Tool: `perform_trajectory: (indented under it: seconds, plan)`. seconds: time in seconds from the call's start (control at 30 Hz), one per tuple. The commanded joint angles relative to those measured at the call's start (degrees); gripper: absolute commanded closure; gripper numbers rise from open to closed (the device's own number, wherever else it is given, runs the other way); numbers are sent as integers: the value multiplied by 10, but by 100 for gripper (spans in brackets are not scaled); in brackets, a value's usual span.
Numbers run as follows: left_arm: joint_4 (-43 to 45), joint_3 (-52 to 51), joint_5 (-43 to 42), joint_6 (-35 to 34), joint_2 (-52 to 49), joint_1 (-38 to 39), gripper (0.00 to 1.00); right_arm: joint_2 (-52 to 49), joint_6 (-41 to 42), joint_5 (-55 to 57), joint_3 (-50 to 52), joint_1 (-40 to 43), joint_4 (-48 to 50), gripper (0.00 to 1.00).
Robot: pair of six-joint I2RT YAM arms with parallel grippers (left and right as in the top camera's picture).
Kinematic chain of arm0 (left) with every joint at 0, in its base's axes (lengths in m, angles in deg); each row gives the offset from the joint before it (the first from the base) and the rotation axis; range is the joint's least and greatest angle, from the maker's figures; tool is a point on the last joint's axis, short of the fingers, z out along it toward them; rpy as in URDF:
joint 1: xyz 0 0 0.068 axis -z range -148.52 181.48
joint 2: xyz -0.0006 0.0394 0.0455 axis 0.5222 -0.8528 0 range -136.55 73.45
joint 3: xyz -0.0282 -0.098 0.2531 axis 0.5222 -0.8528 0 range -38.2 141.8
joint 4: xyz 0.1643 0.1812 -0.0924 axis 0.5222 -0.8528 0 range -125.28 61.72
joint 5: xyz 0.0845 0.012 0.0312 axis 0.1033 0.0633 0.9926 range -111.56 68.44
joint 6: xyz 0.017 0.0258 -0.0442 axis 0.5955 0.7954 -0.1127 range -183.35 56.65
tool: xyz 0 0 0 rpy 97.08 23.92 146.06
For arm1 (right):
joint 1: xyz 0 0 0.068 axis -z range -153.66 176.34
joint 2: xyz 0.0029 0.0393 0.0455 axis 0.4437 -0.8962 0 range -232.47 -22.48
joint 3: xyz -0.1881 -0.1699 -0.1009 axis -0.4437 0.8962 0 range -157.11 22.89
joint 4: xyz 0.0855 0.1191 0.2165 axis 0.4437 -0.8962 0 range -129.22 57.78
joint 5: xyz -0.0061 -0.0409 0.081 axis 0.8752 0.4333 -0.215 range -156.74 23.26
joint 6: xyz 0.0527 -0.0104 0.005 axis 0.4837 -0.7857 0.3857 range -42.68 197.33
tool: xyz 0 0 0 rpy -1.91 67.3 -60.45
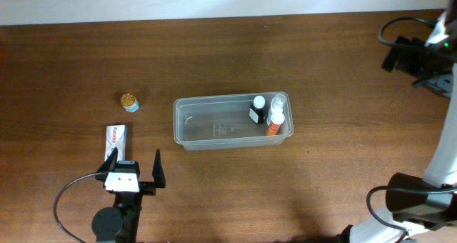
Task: Pack container
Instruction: 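Open the right gripper and retract it to the right side, then move the left gripper over the white Panadol box and descend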
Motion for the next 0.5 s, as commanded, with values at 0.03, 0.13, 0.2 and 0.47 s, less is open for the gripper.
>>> perform_trajectory:
  seconds: [0.03, 0.13, 0.2, 0.47]
  plan:
    - [10, 1, -45, 5, 2, -2, 1, 18, -12, 5, -9, 16, -3, 1]
    - [-5, 27, -98, -22, 2, -2, 0, 18, -12, 5, -9, 16, -3, 1]
    - [-39, 62, -111, -45, -2, -2, 0, 18, -12, 5, -9, 15, -3, 2]
    - [-234, 342, -89, -50, -156, -2, 1, 18, -12, 5, -9, 15, -3, 1]
